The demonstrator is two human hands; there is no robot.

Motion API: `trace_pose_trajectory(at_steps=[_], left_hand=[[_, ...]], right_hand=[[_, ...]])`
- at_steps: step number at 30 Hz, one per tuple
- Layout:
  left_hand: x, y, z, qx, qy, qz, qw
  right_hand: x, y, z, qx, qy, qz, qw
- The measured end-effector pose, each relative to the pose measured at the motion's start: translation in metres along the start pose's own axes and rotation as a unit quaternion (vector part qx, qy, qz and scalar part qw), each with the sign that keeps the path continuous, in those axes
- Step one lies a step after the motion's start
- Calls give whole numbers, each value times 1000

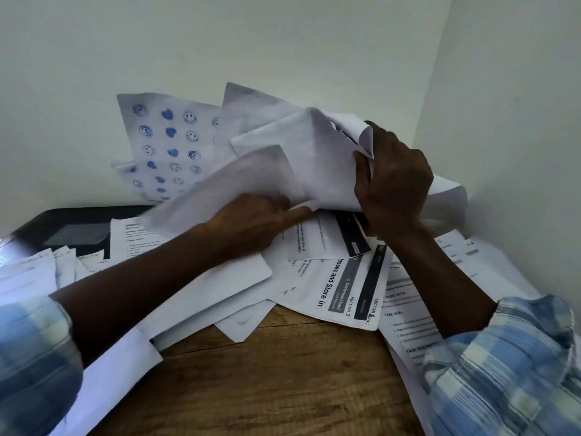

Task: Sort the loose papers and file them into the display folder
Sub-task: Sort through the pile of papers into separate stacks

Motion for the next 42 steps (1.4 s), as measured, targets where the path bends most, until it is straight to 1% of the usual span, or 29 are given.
trace_pose_trajectory(at_steps=[1, 2, 3, 4, 6, 7, 9, 11, 15, 19, 21, 22, 25, 27, 28, 30, 32, 35, 37, 40, 41, 42], left_hand=[[1, -1, 2, -15, 24, -22, 999], [-2, 0, 4, -18, 28, -12, 999], [-5, 1, 6, -3, 12, 22, 1000], [-10, 1, 7, 16, -9, 76, 997], [-20, 1, 5, 40, -25, 168, 985], [-24, 2, 4, 50, -32, 200, 978], [-26, 5, 1, 42, -30, 229, 972], [-25, 10, -6, 11, -31, 236, 971], [-20, 18, -18, -43, 8, 199, 979], [-18, 24, -32, -38, 75, 170, 982], [-17, 25, -33, -36, 82, 152, 984], [-14, 24, -30, -37, 84, 130, 987], [-2, 17, -6, -46, 53, 13, 997], [7, 11, 10, -46, 34, -25, 998], [12, 9, 16, -51, 28, -37, 998], [19, 7, 29, -49, 18, -28, 998], [21, 5, 35, -53, 18, -15, 998], [20, 2, 34, -70, 20, -7, 997], [19, 1, 32, -62, 1, 12, 998], [32, -6, 31, -19, -47, -9, 999], [42, -12, 27, -14, -68, -31, 997], [52, -17, 19, -28, -79, -56, 995]], right_hand=[[-1, 1, -3, -6, 5, 4, 1000], [-1, 1, -5, -12, 12, 7, 1000], [-2, 2, -6, -17, 20, 8, 1000], [-2, 2, -7, -20, 26, 9, 999], [-4, 0, -7, -22, 35, 13, 999], [-5, -1, -7, -24, 41, 17, 999], [-7, -3, -7, -27, 51, 25, 998], [-8, -5, -5, -28, 56, 28, 998], [-12, -10, 3, -4, 61, 41, 997], [-16, -13, 12, 17, 44, 65, 997], [-16, -14, 15, 24, 41, 78, 996], [-16, -13, 17, 30, 47, 86, 995], [-12, -12, 19, 61, 79, 110, 989], [-11, -11, 22, 99, 84, 126, 984], [-13, -12, 24, 117, 69, 136, 981], [-21, -14, 27, 136, 3, 161, 977], [-29, -18, 29, 129, -52, 184, 973], [-36, -26, 30, 91, -51, 188, 977], [-35, -27, 30, 65, -37, 173, 982], [-34, -28, 30, 46, -39, 166, 984], [-35, -29, 30, 43, -45, 175, 983], [-36, -29, 29, 41, -52, 187, 980]])
Point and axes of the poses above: each hand's wrist, its own y-axis towards the middle knuckle, its own x-axis out of the back of the hand, z = x × y, the point moved 5 cm from there along y, towards the middle knuckle, and after that the axes turned 14 degrees about z, right-handed, at the moved point
